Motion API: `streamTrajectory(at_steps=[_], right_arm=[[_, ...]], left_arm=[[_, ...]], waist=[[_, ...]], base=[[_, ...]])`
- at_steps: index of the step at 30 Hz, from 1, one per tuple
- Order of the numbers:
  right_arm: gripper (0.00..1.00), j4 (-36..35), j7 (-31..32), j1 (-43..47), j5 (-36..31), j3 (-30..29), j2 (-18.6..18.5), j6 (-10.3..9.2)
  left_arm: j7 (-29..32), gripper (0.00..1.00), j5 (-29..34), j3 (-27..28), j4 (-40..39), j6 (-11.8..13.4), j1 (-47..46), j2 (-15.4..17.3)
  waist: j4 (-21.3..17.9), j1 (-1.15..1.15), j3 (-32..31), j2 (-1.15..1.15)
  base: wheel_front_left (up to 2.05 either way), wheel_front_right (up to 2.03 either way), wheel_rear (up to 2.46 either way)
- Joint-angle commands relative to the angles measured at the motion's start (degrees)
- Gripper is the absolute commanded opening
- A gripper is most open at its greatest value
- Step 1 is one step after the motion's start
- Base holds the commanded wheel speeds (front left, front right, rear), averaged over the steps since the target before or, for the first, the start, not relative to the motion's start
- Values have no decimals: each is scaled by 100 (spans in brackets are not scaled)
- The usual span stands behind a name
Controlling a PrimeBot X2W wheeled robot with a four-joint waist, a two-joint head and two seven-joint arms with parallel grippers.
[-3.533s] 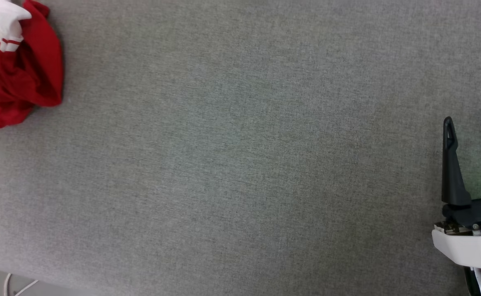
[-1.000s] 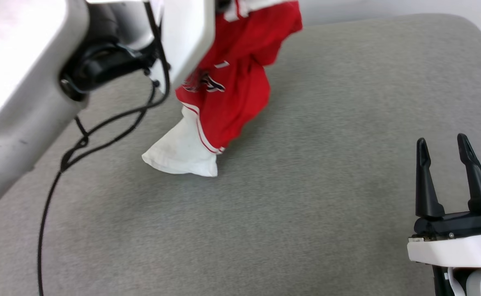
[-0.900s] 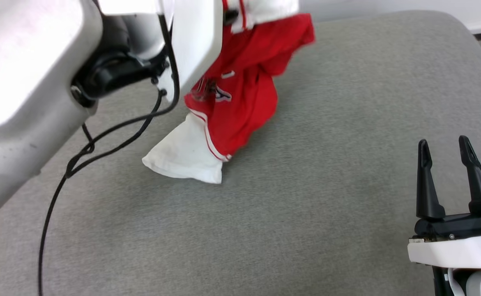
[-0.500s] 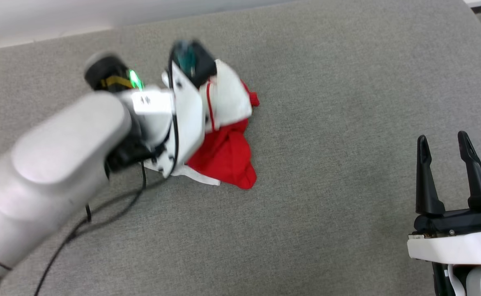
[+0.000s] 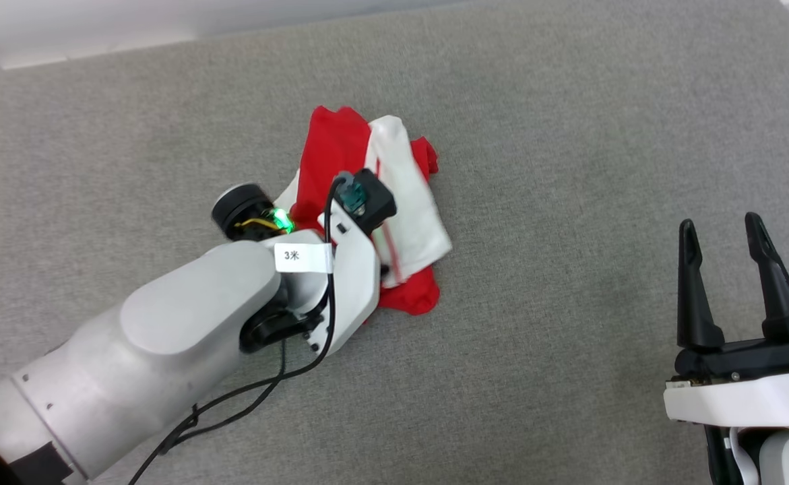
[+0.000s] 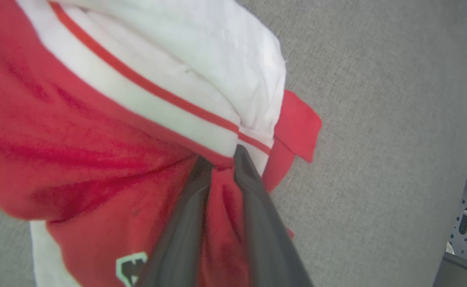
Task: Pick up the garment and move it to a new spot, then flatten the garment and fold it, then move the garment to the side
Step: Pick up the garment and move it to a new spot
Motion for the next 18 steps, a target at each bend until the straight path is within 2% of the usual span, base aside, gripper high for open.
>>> streamTrajectory(at_steps=[1,3,7,13,14,18], right_arm=[[100,20,-8,41,-29,-2,16,-2],[100,36,-8,115,-64,-21,16,-2],[100,45,-8,220,-128,-59,16,-2],[100,39,-8,387,-212,-92,16,-2],[100,39,-8,387,-212,-92,16,-2],[100,35,-8,503,-260,-117,15,-2]], left_arm=[[-187,100,55,22,-3,-1,-116,-61],[-565,100,148,134,13,2,-192,-72],[-1426,100,404,417,-46,235,-215,-110],[-2660,100,769,822,-288,961,108,8],[-2660,100,769,822,-288,961,108,8],[-3467,100,985,1047,-437,1584,533,150]], waist=[[62,0,-129,0],[119,0,-255,0],[257,0,-515,0],[514,0,-838,0],[514,0,-838,0],[688,0,-1003,0]], base=[[0,0,0],[0,0,0],[0,0,0],[0,0,0],[0,0,0],[0,0,0]])
